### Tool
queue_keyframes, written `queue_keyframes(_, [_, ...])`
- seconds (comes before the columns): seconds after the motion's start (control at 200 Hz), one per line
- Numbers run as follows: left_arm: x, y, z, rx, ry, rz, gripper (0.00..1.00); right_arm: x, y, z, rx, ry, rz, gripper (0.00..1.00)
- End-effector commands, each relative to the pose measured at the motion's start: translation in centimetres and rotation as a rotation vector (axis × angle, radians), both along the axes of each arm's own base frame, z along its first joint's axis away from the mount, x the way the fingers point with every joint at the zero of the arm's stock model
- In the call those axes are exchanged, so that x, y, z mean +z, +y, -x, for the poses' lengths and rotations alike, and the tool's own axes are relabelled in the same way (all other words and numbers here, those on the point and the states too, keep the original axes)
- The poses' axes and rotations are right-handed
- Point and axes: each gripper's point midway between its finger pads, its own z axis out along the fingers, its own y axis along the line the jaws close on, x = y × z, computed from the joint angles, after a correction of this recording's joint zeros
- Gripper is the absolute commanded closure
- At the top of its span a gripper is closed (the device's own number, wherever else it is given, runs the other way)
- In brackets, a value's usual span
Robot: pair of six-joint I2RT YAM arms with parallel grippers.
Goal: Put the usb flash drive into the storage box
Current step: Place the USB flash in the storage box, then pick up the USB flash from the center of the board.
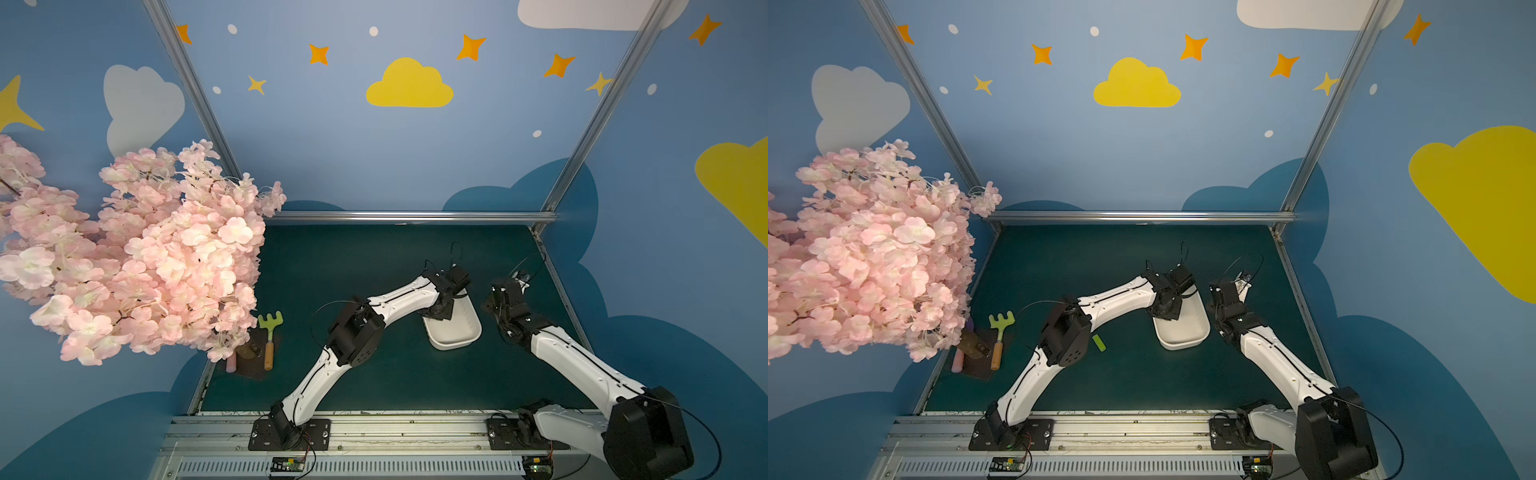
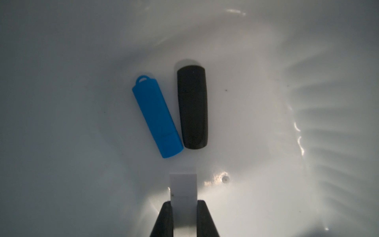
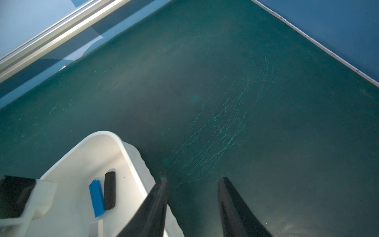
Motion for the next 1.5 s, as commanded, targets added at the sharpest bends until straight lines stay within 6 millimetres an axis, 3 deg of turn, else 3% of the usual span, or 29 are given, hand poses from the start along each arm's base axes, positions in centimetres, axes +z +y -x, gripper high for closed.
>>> queue_keyframes(0.0, [-0.1, 0.5, -0.2, 0.001, 0.003, -0.037, 0.82, 0.7, 0.1, -0.6, -0.008, -0.017, -0.02, 0.56])
queue_keyframes(0.175, [0.2, 0.3, -0.4, -0.008, 0.001, -0.038, 0.62, 0.6, -0.1, -0.5, -0.025, -0.014, -0.027, 0.56])
queue_keyframes(0.305, [1.4, 0.0, -0.4, -0.018, -0.012, -0.017, 0.57, 0.7, -0.1, -0.5, -0.023, -0.016, -0.038, 0.56])
queue_keyframes(0.395, [3.1, -0.2, -0.4, -0.03, -0.032, 0.009, 0.57, 0.6, 0.0, -0.5, -0.02, -0.014, -0.037, 0.56])
queue_keyframes(0.455, [5.6, 0.0, -0.5, -0.032, -0.071, 0.026, 0.57, 0.6, 0.1, -0.6, -0.014, -0.01, -0.038, 0.57])
queue_keyframes(0.541, [9.5, 2.2, -1.0, -0.009, -0.163, 0.003, 0.56, 0.9, 0.4, -0.7, 0.001, -0.008, -0.047, 0.56])
queue_keyframes(0.711, [16.2, 9.8, -0.4, 0.075, -0.257, 0.05, 0.56, 1.6, 2.2, -0.8, 0.11, -0.001, -0.072, 0.56])
queue_keyframes(0.796, [18.4, 14.0, 1.1, 0.115, -0.279, 0.091, 0.55, 2.4, 5.2, -1.2, 0.311, -0.018, -0.079, 0.56])
queue_keyframes(0.961, [20.1, 21.1, 5.4, 0.156, -0.32, 0.095, 0.52, 3.0, 10.8, -1.1, 0.551, -0.016, -0.082, 0.57])
queue_keyframes(1.111, [21.1, 26.6, 9.3, 0.194, -0.342, 0.043, 0.5, 3.4, 18.3, 0.4, 0.815, 0.013, -0.047, 0.62])
queue_keyframes(1.251, [20.4, 29.7, 11.9, 0.219, -0.35, 0.048, 0.47, 2.2, 24.8, 3.1, 1.011, 0.102, 0.018, 0.64])
queue_keyframes(1.492, [19.4, 32.7, 13.6, 0.25, -0.393, 0.028, 0.46, -2.6, 32.7, 8.1, 1.275, 0.291, 0.122, 0.66])
